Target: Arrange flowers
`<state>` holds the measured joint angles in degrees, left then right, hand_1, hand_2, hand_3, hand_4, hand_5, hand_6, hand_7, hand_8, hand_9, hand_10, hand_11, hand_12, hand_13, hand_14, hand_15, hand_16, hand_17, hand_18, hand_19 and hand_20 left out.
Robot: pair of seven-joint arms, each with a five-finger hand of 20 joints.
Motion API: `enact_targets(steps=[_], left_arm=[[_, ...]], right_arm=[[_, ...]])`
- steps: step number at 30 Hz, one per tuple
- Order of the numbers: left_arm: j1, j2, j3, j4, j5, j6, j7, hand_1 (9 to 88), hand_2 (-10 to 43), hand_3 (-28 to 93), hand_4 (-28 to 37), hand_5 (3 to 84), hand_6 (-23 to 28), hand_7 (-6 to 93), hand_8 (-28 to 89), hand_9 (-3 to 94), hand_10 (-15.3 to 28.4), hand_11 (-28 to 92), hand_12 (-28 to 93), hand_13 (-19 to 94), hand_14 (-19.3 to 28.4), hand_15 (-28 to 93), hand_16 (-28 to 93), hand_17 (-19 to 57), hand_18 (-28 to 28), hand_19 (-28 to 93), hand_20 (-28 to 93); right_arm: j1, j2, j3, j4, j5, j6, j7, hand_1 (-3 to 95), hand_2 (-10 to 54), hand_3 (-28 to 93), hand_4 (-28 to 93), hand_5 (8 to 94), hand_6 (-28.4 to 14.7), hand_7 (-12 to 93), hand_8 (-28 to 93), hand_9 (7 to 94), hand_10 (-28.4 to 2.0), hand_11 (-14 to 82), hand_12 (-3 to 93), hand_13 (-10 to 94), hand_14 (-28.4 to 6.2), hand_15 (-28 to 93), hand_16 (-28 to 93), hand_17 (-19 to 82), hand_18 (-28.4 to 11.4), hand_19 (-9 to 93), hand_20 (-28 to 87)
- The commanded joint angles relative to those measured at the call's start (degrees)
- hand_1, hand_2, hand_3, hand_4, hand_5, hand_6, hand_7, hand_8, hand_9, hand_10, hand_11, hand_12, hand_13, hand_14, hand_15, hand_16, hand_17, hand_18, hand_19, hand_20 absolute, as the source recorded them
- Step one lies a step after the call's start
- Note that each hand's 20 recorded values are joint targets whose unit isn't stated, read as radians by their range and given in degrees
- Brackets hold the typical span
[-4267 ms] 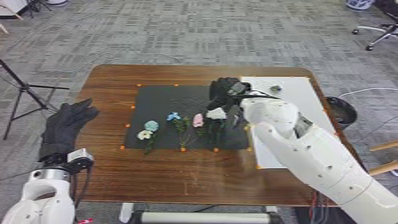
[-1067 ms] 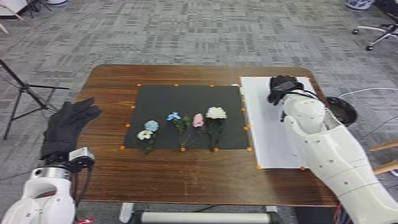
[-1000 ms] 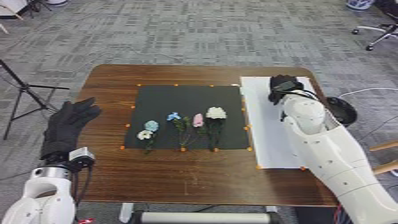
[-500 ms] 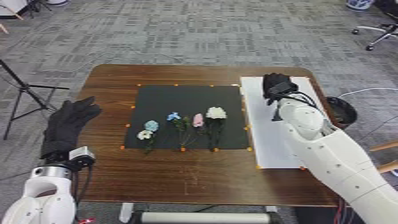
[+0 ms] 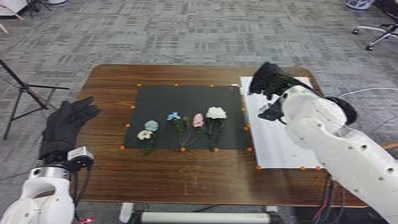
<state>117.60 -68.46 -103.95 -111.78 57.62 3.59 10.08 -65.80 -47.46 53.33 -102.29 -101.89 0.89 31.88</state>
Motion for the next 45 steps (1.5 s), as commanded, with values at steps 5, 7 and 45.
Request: enact_targets(steps=[5, 7, 45], left_arm=[[0.46, 0.1, -0.05, -0.59, -0.3, -0.2, -0.35, 18.4, 11.2, 66, -28.3, 51.8, 3.5, 16.2, -6, 49.9, 15.4, 26, 16, 39, 19.2, 23, 2, 5.9, 12.9, 11, 17], [0.44, 0.09, 0.01, -0.58, -0.25, -0.2, -0.41, 18.3, 11.2, 67, -28.3, 51.8, 3.5, 16.2, -6, 49.9, 15.3, 26, 16, 39, 19.2, 23, 2, 5.9, 12.9, 11, 17], [0.59, 0.34, -0.32, -0.65, 0.33, -1.79, -2.67, 18.2, 11.0, 67, -28.3, 52.6, 1.6, 16.6, -7, 49.8, 15.3, 26, 16, 39, 19.4, 23, 2, 4.5, 13.8, 13, 17]], right_arm=[[-4.63, -1.5, -1.92, -0.82, 11.3, 6.18, 5.07, 63.6, -8.9, 54, -15, 80.7, -1.2, 14, 7, 88.4, -10.2, 5.4, 28.5, 91, -2.4, 56, 34, 55, -19.0, 93, 52], [-4.33, -1.36, -2.54, -0.74, 11.34, 6.41, 5.33, 63.7, -8.8, 53, -14, 80.8, -1.2, 14, 7, 88.1, -10.4, 5.1, 27.7, 92, -2.3, 56, 34, 56, -18.8, 93, 52], [-4.83, -1.5, 1.22, -3.61, 23.24, -1.55, 8.51, 39.4, -3.8, 52, -8, 61.9, -0.6, 9, -9, 78.5, -17.4, 11.7, 14.0, 89, -5.1, 53, 34, 53, -20.7, 93, 49]])
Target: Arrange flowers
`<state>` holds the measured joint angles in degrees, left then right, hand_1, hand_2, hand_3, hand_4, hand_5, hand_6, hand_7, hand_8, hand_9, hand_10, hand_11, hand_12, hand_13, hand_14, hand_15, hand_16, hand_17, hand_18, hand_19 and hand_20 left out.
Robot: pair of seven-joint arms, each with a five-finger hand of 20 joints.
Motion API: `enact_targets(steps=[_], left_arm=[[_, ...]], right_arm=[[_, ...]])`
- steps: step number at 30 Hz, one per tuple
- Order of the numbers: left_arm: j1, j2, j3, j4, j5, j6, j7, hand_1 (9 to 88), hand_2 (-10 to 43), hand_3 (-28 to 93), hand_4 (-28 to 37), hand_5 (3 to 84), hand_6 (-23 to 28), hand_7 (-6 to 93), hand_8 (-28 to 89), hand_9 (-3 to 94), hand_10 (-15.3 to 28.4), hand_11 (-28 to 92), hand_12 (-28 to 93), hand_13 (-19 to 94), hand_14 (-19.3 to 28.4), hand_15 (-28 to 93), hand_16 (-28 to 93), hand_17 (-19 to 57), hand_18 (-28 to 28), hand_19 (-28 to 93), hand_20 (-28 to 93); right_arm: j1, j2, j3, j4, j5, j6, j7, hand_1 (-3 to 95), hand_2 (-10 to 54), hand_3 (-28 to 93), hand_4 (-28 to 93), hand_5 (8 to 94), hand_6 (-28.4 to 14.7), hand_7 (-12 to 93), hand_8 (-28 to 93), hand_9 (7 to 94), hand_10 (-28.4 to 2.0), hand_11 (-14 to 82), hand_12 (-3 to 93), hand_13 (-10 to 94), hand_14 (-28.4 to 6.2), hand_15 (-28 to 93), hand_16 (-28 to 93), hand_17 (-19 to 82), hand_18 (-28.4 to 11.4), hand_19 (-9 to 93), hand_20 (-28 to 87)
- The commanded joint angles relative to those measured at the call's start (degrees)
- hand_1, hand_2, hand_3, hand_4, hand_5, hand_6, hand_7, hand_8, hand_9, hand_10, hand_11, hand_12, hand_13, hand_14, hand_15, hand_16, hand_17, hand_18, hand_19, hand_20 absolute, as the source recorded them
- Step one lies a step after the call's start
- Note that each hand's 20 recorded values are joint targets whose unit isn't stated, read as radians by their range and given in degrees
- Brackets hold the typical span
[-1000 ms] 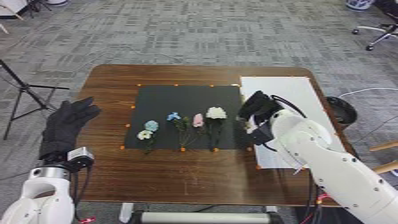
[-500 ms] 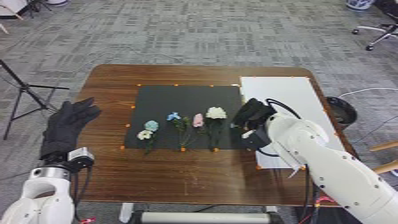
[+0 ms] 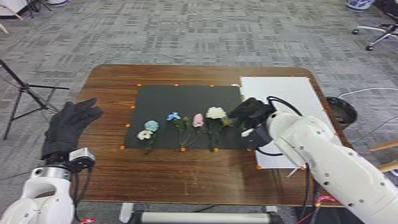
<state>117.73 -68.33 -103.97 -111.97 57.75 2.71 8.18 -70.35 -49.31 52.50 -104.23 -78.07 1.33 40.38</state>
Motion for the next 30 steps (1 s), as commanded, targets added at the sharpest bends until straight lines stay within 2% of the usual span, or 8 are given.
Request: enact_targets(steps=[1, 9, 14, 17, 19, 23, 25, 30], left_arm=[[0.52, 0.21, -0.34, -0.46, 0.21, -0.93, -0.75, 18.2, 11.0, 67, -28.3, 52.7, 1.5, 16.7, -7, 49.8, 15.3, 26, 16, 39, 19.4, 23, 2, 4.5, 13.8, 13, 17], [0.48, 0.2, -0.36, -0.47, 0.2, -0.88, -0.57, 18.3, 11.0, 67, -28.3, 52.9, 1.4, 16.5, -7, 49.8, 15.3, 26, 16, 39, 19.4, 24, 2, 4.4, 13.9, 13, 17], [0.44, 0.07, -0.34, -0.42, 0.15, -0.95, -0.42, 18.3, 11.0, 67, -28.3, 52.9, 1.4, 16.4, -7, 49.8, 15.3, 26, 16, 39, 19.6, 24, 2, 4.3, 13.9, 13, 17], [0.37, -0.1, -0.32, -0.4, 0.33, -1.19, -0.16, 18.3, 10.9, 67, -28.3, 53.0, 1.5, 16.2, -7, 49.8, 15.3, 26, 16, 39, 19.5, 24, 2, 4.3, 14.0, 13, 17], [0.19, 0.02, -0.2, -0.19, 0.3, -1.06, 0.46, 18.3, 11.0, 67, -28.3, 52.9, 1.5, 16.2, -7, 49.8, 15.3, 26, 16, 39, 19.5, 24, 2, 4.3, 14.0, 13, 17], [-0.16, 0.44, 0.26, 0.24, 0.3, 0.64, 2.73, 18.3, 10.9, 67, -28.3, 52.8, 1.5, 16.2, -6, 49.8, 15.3, 26, 16, 39, 19.5, 24, 2, 4.6, 13.8, 13, 17], [-0.23, 0.55, 0.5, 0.3, -0.03, 1.57, 3.96, 18.4, 10.9, 67, -28.3, 53.3, 1.4, 16.4, -6, 50.2, 15.3, 26, 16, 39, 19.4, 24, 2, 5.0, 13.6, 13, 17], [-0.77, 0.79, 0.85, 0.33, 0.05, 2.93, 6.48, 18.4, 10.9, 67, -28.3, 54.3, 1.4, 16.8, -6, 51.5, 15.6, 26, 16, 41, 19.4, 24, 2, 6.0, 13.1, 12, 17]], right_arm=[[-0.3, 0.38, 2.29, -1.69, -0.86, -2.46, -0.02, 38.9, -3.5, 51, -8, 61.6, -0.6, 9, -9, 78.5, -17.6, 11.7, 14.0, 89, -5.2, 52, 33, 53, -20.7, 93, 49], [-0.35, 1.07, 3.53, -1.86, -0.96, -1.63, -1.82, 37.3, -2.9, 50, -7, 61.6, -0.6, 9, -9, 78.7, -17.9, 11.4, 14.1, 89, -5.6, 52, 33, 53, -21.1, 93, 49], [-0.97, 1.64, 3.53, -2.45, -0.55, 0.95, -5.3, 36.7, -1.7, 50, -7, 69.3, -0.5, 11, -9, 79.2, -16.3, 12.5, 15.0, 89, -5.8, 53, 33, 52, -21.4, 93, 51], [-2.87, 1.97, 6.28, -4.59, -0.62, -0.15, -9.71, 35.0, -0.2, 52, -7, 70.4, -0.9, 11, -8, 77.7, -15.7, 12.7, 15.4, 88, -6.6, 54, 33, 51, -22.0, 93, 51], [-5.24, 2.04, 10.07, -6.33, -3.67, -1.68, -16.43, 34.2, 1.1, 52, -7, 69.7, -1.8, 11, -8, 75.4, -16.0, 12.2, 15.4, 85, -8.5, 54, 33, 47, -22.8, 92, 50], [-10.95, 1.25, 18.97, -10.56, -8.53, -0.21, -27.42, 29.8, 2.2, 58, -10, 64.5, -2.8, 11, -8, 64.9, -17.7, 9.7, 15.5, 65, -15.4, 44, 27, 31, -22.3, 70, 48], [-13.44, 0.66, 22.7, -11.84, -8.95, 2.21, -32.06, 27.9, 2.5, 61, -11, 62.0, -2.9, 11, -8, 61.5, -17.5, 8.8, 15.6, 60, -16.1, 37, 25, 26, -21.4, 61, 46], [-21.94, -1.86, 34.01, -15.14, -9.25, 2.32, -40.37, 24.5, 2.6, 65, -13, 56.1, -2.5, 10, -8, 55.3, -16.7, 7.2, 15.4, 50, -16.4, 21, 27, 22, -18.2, 42, 38]])
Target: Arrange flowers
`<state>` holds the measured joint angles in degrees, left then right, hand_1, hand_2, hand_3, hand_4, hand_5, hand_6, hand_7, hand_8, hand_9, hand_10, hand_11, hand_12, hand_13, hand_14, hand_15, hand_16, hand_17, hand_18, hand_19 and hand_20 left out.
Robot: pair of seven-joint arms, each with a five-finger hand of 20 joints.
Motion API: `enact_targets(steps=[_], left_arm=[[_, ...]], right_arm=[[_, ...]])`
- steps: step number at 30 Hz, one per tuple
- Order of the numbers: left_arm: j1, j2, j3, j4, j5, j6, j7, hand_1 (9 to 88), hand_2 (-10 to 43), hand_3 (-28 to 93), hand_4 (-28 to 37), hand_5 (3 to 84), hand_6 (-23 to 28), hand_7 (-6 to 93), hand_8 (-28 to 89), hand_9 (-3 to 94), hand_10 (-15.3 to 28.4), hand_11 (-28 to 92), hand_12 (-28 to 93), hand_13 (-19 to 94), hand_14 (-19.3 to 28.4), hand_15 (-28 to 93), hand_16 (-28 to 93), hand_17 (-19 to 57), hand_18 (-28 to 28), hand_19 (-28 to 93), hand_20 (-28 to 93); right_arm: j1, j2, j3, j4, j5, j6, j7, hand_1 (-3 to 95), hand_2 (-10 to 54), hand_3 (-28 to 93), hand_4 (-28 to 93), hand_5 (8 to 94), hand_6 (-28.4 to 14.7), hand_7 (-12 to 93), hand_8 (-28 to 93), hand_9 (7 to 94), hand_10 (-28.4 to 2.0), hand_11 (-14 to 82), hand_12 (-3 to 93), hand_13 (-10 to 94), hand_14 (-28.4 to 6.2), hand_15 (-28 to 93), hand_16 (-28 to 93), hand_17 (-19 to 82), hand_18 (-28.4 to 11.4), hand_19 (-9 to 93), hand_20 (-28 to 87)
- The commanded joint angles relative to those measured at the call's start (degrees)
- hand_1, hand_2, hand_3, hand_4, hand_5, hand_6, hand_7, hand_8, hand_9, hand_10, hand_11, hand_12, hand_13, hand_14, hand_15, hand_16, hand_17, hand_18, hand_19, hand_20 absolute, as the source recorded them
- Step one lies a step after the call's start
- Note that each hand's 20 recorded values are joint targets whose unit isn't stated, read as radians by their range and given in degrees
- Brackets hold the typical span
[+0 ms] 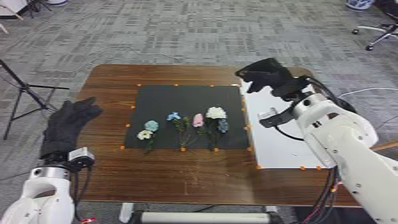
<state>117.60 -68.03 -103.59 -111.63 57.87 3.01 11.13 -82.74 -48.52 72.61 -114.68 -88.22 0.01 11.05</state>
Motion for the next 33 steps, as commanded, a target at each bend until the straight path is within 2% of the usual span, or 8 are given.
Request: enact_targets(steps=[1, 4, 7, 12, 18, 21, 26, 33], left_arm=[[-0.5, 0.47, 0.41, -0.21, -0.2, 2.95, 3.76, 18.4, 10.9, 67, -28.3, 54.4, 1.4, 16.9, -7, 51.8, 15.6, 26, 16, 41, 19.3, 24, 2, 6.1, 13.0, 12, 17], [-0.11, 0.22, 0.65, -0.9, -0.56, 4.28, 5.41, 18.4, 10.9, 67, -28.3, 55.2, 1.8, 16.9, -7, 52.7, 15.7, 26, 16, 41, 19.3, 24, 2, 6.6, 12.8, 11, 17], [0.4, -0.28, 1.01, -1.67, -0.32, 4.42, 6.89, 18.4, 11.0, 67, -28.3, 55.5, 1.9, 17.0, -7, 53.1, 15.6, 26, 16, 42, 19.2, 24, 2, 6.9, 12.6, 11, 17], [0.86, -0.61, 1.89, -1.38, 0.39, 3.53, 6.86, 18.4, 11.0, 68, -28.3, 55.6, 1.9, 17.1, -7, 53.3, 15.6, 26, 16, 42, 19.0, 24, 2, 7.1, 12.5, 11, 18], [2.05, -0.33, 1.61, -2.21, 1.03, 4.01, 8.16, 18.3, 10.8, 68, -28.3, 54.4, 1.6, 16.4, -7, 53.4, 15.5, 26, 16, 42, 19.0, 24, 2, 7.2, 12.5, 10, 18], [2.6, -0.25, 1.25, -2.77, 1.55, 4.48, 9.12, 18.3, 10.7, 68, -28.3, 54.0, 1.5, 16.0, -7, 53.6, 15.5, 26, 16, 42, 19.0, 24, 2, 7.3, 12.4, 10, 18], [3.57, -0.48, 0.98, -3.59, 1.56, 5.15, 10.52, 18.4, 10.2, 68, -28.3, 53.1, 1.2, 15.3, -7, 53.9, 15.5, 26, 16, 42, 18.2, 22, 1, 7.9, 11.7, 9, 17], [3.21, 0.11, 1.04, -3.18, 1.5, 4.78, 10.51, 18.4, 9.9, 68, -28.3, 53.1, 1.2, 15.1, -7, 54.3, 15.5, 25, 15, 42, 17.9, 20, 1, 8.1, 11.4, 8, 17]], right_arm=[[-11.39, -3.58, 16.29, -5.31, 1.78, 1.98, -12.07, 23.8, 2.6, 65, -13, 55.2, -2.4, 10, -7, 54.4, -16.5, 7.0, 15.4, 49, -16.2, 18, 27, 22, -17.9, 39, 36], [-16.7, -7.17, 22.02, -6.89, 4.75, -2.79, -14.24, 21.5, 2.7, 66, -13, 51.4, -2.2, 9, -7, 50.8, -16.0, 6.3, 14.9, 45, -16.8, 13, 27, 21, -17.0, 29, 33], [-21.16, -12.4, 25.94, -6.9, 5.16, -8.06, -16.35, 19.4, 3.4, 66, -13, 48.5, -2.2, 8, -7, 47.2, -15.8, 5.5, 14.1, 40, -16.9, 11, 26, 20, -17.4, 24, 31], [-27.69, -18.33, 26.04, -5.31, 4.92, -2.58, -23.13, 16.5, 4.3, 67, -14, 45.0, -1.3, 7, -7, 44.3, -14.6, 4.9, 12.5, 35, -15.9, 9, 23, 20, -17.1, 16, 28], [-32.24, -23.27, 27.55, -7.52, 26.1, -0.49, -23.0, 7.6, 5.9, 69, -17, 37.5, -0.2, 6, -7, 37.3, -14.0, 3.0, 10.0, 27, -13.0, 5, 17, 17, -16.2, 7, 25], [-32.66, -24.8, 28.94, -7.93, 28.47, -0.72, -22.69, 5.0, 7.4, 68, -18, 35.3, -0.3, 5, -7, 35.5, -14.0, 2.5, 9.5, 25, -12.7, 4, 15, 16, -15.7, 5, 24], [-33.9, -25.6, 30.77, -8.55, 27.9, -2.56, -22.23, 4.1, 7.7, 69, -18, 35.6, -0.8, 4, -7, 35.3, -14.2, 2.7, 9.1, 24, -12.5, 4, 14, 15, -15.3, 5, 24], [-32.4, -23.22, 32.56, -6.54, 26.97, -5.35, -21.94, 4.6, 7.2, 70, -17, 37.9, -1.0, 5, -7, 37.2, -14.2, 3.4, 9.4, 25, -13.2, 5, 14, 15, -15.7, 6, 24]])
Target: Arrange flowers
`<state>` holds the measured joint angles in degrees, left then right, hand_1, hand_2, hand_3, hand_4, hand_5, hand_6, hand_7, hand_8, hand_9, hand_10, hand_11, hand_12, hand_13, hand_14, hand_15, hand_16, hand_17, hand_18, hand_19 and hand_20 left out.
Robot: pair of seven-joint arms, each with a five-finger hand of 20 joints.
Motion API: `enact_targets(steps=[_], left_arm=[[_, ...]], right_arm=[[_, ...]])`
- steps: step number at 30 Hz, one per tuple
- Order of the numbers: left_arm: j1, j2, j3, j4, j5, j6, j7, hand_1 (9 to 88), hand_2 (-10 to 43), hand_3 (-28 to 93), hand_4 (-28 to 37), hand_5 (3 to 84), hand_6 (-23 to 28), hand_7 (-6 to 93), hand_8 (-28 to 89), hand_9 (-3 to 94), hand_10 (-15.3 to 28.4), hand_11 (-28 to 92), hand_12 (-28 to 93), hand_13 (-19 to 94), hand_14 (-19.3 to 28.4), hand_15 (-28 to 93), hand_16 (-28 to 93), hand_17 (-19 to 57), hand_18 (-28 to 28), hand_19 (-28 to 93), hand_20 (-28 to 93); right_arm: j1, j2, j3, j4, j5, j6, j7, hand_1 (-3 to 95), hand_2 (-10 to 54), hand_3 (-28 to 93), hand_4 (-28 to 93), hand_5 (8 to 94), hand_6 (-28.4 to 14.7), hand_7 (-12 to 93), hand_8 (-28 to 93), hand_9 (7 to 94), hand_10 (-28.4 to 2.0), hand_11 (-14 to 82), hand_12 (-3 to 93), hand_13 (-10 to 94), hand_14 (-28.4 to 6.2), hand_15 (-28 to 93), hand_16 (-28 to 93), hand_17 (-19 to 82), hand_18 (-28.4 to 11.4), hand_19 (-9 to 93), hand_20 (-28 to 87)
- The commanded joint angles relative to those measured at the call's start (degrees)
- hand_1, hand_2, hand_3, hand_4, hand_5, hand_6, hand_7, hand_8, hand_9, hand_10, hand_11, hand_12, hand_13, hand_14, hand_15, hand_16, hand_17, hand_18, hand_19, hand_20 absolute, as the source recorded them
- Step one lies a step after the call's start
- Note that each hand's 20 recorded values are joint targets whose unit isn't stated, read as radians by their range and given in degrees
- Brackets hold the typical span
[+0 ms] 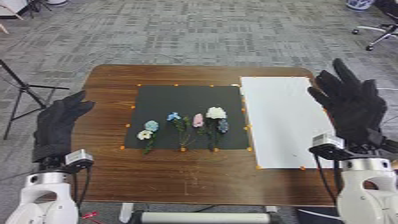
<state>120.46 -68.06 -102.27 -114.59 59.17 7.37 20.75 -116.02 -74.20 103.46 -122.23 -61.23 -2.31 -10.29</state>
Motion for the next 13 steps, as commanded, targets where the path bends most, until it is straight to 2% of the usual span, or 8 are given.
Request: enact_targets(steps=[1, 5, 9, 13], left_arm=[[0.39, 0.25, -0.33, -0.2, 0.13, 0.6, 0.94, 18.4, 9.9, 68, -28.3, 53.1, 1.2, 15.2, -7, 54.3, 15.5, 25, 15, 42, 17.9, 20, 1, 8.1, 11.4, 8, 18], [-0.09, 0.48, -0.11, 0.09, 0.28, 0.17, 0.6, 18.4, 9.8, 68, -28.3, 53.2, 1.2, 15.3, -7, 54.3, 15.4, 25, 16, 42, 17.9, 20, 1, 8.1, 11.3, 8, 18], [-0.29, 0.54, 0.12, 0.48, 1.74, -0.73, 0.49, 18.4, 9.8, 68, -28.3, 53.3, 1.3, 15.2, -7, 54.3, 15.3, 25, 16, 42, 17.9, 20, 1, 8.1, 11.3, 8, 18], [-0.06, 0.45, -0.18, 0.54, 2.3, -1.61, -0.17, 18.6, 9.6, 69, -28.3, 53.3, 1.3, 15.2, -7, 54.2, 15.3, 25, 16, 42, 17.9, 20, 1, 8.1, 11.3, 8, 18]], right_arm=[[1.79, 3.36, 1.68, 1.86, -0.54, -3.4, -0.53, 4.8, 7.2, 70, -17, 38.3, -1.0, 5, -7, 37.5, -14.3, 3.5, 9.5, 25, -13.3, 5, 14, 15, -15.8, 6, 24], [4.48, 5.81, 1.9, 4.29, -2.17, -4.84, 1.0, 5.4, 7.0, 70, -17, 39.5, -1.1, 5, -7, 38.3, -14.0, 3.7, 9.6, 26, -13.4, 6, 14, 16, -16.0, 6, 24], [5.31, 5.55, 1.59, 5.01, -2.38, -5.23, 1.37, 5.8, 7.0, 70, -16, 39.6, -1.1, 5, -7, 38.5, -14.1, 3.7, 9.8, 27, -13.6, 6, 13, 16, -16.2, 6, 24], [5.53, 4.38, 1.09, 5.15, -2.78, -5.1, 1.41, 6.0, 6.9, 70, -16, 39.6, -1.1, 5, -7, 38.6, -14.1, 3.7, 9.8, 27, -13.9, 7, 13, 16, -16.2, 6, 24]])
